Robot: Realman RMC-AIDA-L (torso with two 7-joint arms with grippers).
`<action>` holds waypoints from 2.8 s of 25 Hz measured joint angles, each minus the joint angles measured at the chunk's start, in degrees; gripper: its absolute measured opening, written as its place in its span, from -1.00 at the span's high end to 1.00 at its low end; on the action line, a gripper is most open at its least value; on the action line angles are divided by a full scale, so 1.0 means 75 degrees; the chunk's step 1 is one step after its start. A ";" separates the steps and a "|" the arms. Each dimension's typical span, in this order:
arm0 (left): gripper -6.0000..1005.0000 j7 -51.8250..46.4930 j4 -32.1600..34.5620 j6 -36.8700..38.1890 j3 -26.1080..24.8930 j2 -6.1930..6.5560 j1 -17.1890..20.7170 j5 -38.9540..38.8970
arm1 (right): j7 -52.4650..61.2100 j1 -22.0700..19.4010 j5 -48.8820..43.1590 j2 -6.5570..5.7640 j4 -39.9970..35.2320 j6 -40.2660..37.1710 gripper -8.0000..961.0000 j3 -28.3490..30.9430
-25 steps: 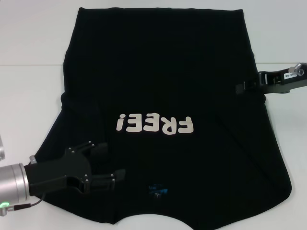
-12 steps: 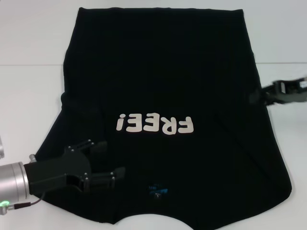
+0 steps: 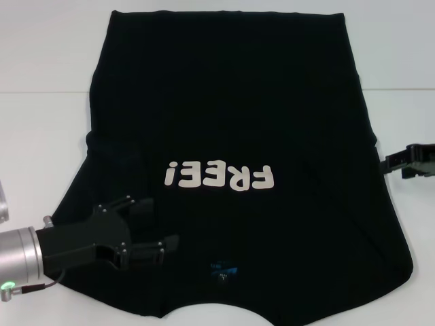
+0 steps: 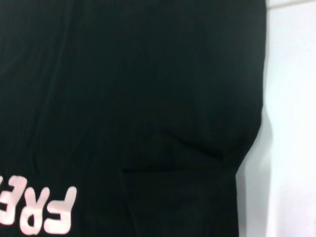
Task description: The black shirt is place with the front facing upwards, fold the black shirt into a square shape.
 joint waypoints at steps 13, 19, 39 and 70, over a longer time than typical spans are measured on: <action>-0.82 0.0000 0.0000 -0.0020 -0.0042 -0.0018 0.0051 0.0013 | -0.0038 0.0049 -0.0140 0.0299 0.0236 0.0647 -0.21 -0.0157; -0.81 0.0000 -0.0011 -0.0052 -0.0043 -0.0017 0.0058 0.0013 | -0.0050 0.0050 -0.0140 0.0389 0.0300 0.0858 -0.19 -0.0214; -0.78 0.0000 -0.0011 -0.0208 0.0002 -0.0029 0.0035 0.0013 | -0.0054 0.0106 -0.0138 0.0467 0.0302 0.1080 0.16 -0.0430; -0.73 -0.0103 -0.0011 -0.0208 -0.0037 -0.0041 0.0079 0.0013 | -0.2020 0.0256 0.1227 0.0811 0.0229 0.0096 0.78 -0.0439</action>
